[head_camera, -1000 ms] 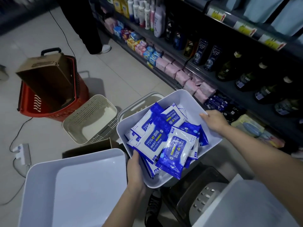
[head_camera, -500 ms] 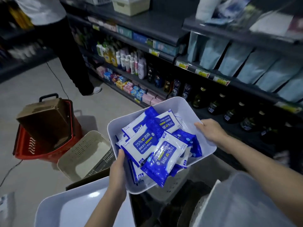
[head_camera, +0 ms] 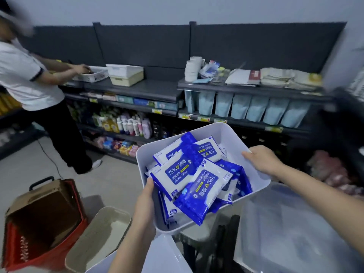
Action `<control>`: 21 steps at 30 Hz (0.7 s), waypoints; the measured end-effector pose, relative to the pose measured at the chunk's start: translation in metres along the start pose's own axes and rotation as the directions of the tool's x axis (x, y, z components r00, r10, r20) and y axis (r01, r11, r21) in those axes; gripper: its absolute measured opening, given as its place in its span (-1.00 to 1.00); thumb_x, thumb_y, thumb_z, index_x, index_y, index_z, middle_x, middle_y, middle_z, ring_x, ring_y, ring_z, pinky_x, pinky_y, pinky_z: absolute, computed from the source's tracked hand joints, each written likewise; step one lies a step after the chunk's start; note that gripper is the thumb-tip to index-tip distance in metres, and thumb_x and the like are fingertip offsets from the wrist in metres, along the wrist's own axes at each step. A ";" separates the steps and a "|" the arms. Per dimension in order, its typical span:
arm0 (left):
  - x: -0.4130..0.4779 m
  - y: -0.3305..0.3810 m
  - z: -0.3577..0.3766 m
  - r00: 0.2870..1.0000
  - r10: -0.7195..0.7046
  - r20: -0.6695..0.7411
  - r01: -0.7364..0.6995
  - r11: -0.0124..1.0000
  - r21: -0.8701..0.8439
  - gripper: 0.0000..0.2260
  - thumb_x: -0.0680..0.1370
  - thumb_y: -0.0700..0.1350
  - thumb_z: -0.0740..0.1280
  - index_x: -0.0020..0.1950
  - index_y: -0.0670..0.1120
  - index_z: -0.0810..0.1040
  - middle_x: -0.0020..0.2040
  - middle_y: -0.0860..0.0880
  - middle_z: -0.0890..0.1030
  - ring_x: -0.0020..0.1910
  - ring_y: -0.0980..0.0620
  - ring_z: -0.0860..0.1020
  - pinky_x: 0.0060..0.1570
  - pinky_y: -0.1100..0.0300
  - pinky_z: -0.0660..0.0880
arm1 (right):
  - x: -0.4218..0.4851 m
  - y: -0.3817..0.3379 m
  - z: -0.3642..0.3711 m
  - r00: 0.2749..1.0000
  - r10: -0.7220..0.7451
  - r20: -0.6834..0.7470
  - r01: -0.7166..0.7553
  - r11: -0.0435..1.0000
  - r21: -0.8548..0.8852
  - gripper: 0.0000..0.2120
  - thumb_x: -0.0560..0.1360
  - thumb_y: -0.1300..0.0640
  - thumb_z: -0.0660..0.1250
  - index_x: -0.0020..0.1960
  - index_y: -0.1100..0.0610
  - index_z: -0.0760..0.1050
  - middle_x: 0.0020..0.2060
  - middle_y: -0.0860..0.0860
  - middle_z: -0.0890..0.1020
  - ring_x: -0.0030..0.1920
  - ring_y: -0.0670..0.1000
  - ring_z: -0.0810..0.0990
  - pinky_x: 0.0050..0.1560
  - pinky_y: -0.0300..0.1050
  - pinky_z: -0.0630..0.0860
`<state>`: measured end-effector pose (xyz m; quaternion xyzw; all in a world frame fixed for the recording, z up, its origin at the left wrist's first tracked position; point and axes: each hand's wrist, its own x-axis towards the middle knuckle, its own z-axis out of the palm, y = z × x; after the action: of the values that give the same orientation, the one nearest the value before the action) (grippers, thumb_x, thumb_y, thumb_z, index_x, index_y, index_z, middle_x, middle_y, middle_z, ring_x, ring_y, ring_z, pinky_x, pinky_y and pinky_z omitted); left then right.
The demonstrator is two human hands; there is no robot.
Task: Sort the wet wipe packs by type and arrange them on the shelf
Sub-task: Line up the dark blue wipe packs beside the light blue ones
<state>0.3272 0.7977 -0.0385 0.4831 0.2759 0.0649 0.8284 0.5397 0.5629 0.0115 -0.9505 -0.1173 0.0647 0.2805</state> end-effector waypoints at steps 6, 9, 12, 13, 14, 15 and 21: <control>-0.042 -0.006 0.030 0.986 -0.042 0.160 0.021 0.991 0.128 -0.64 0.59 0.22 0.11 0.09 0.04 0.57 -0.03 0.02 0.71 -0.11 0.03 0.69 -0.13 0.08 0.53 | -0.104 0.049 -0.048 0.977 0.129 -0.167 -0.136 0.990 -0.031 -0.57 0.56 0.11 0.23 -0.46 0.18 0.26 -0.49 0.08 0.38 -0.40 0.04 0.34 -0.38 -0.08 0.19; -0.059 -0.018 0.058 0.964 -0.072 0.255 0.029 0.985 0.169 -0.67 0.63 0.16 0.09 0.10 0.04 0.57 -0.03 0.04 0.71 -0.12 0.09 0.69 -0.11 0.09 0.51 | -0.154 0.078 -0.074 0.953 0.189 -0.237 -0.208 0.977 -0.055 -0.57 0.57 0.12 0.23 -0.44 0.21 0.28 -0.46 0.13 0.38 -0.37 0.07 0.34 -0.37 -0.05 0.16; -0.083 -0.033 0.092 0.917 -0.107 0.383 0.015 0.972 0.236 -0.68 0.65 0.12 0.06 0.11 0.04 0.56 -0.10 0.10 0.71 -0.17 0.18 0.67 -0.20 0.19 0.50 | -0.207 0.108 -0.100 0.909 0.273 -0.315 -0.294 0.955 -0.023 -0.53 0.57 0.11 0.23 -0.49 0.17 0.25 -0.50 0.08 0.37 -0.43 0.03 0.32 -0.40 -0.08 0.16; -0.090 -0.041 0.104 0.899 -0.130 0.419 0.020 0.966 0.257 -0.68 0.65 0.12 0.05 0.12 0.04 0.56 -0.11 0.12 0.71 -0.18 0.19 0.67 -0.26 0.23 0.52 | -0.227 0.119 -0.109 0.889 0.308 -0.338 -0.329 0.944 -0.005 -0.53 0.57 0.11 0.23 -0.49 0.16 0.25 -0.51 0.05 0.36 -0.45 0.01 0.31 -0.41 -0.09 0.16; -0.098 -0.048 0.115 0.886 -0.158 0.437 0.034 0.960 0.278 -0.67 0.65 0.12 0.05 0.13 0.04 0.55 -0.12 0.12 0.71 -0.19 0.19 0.67 -0.31 0.26 0.53 | -0.245 0.131 -0.117 0.868 0.342 -0.359 -0.362 0.932 0.013 -0.54 0.57 0.11 0.24 -0.49 0.16 0.26 -0.51 0.05 0.37 -0.45 0.01 0.32 -0.41 -0.10 0.17; -0.103 -0.056 0.127 0.876 -0.185 0.447 0.049 0.953 0.299 -0.67 0.65 0.13 0.05 0.14 0.04 0.55 -0.11 0.11 0.71 -0.18 0.18 0.67 -0.33 0.27 0.53 | -0.263 0.142 -0.125 0.846 0.373 -0.380 -0.393 0.919 0.028 -0.55 0.56 0.11 0.24 -0.48 0.17 0.28 -0.50 0.07 0.39 -0.44 0.03 0.34 -0.40 -0.09 0.18; -0.152 -0.097 0.190 0.807 -0.280 0.521 0.048 0.909 0.414 -0.72 0.63 0.12 0.13 0.01 -0.01 0.54 -0.32 0.11 0.69 -0.37 0.18 0.64 -0.31 0.20 0.45 | -0.368 0.197 -0.161 0.703 0.541 -0.461 -0.531 0.831 0.166 -0.63 0.53 0.08 0.25 -0.41 0.20 0.36 -0.43 0.17 0.46 -0.38 0.07 0.40 -0.36 -0.08 0.26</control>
<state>0.2828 0.5449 0.0131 0.6057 0.0646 -0.2102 0.7647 0.2526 0.2234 0.0589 -0.9246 0.2395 -0.0981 0.2795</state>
